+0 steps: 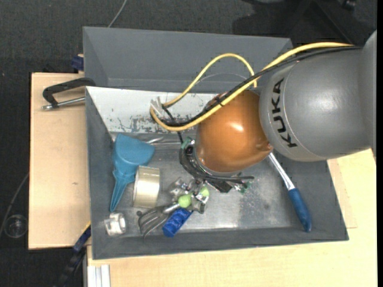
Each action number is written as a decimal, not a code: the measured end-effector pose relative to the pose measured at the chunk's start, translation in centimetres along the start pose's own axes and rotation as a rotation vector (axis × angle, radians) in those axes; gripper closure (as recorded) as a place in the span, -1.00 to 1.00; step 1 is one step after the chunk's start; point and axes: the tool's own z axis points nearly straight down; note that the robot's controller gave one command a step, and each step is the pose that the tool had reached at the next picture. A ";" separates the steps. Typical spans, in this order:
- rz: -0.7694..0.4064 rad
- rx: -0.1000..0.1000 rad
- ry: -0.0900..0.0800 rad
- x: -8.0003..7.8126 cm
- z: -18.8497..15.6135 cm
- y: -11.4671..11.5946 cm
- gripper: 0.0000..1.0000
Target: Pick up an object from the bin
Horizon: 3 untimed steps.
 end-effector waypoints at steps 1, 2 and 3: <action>0.000 0.000 -0.001 0.0 -0.3 0.0 1.00; 0.000 -0.002 0.001 0.0 -0.5 0.0 1.00; 0.000 -0.004 0.002 0.0 -2.6 0.1 1.00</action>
Offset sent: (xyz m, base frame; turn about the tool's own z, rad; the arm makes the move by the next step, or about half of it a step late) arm 0.0002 -0.0001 0.0576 0.0000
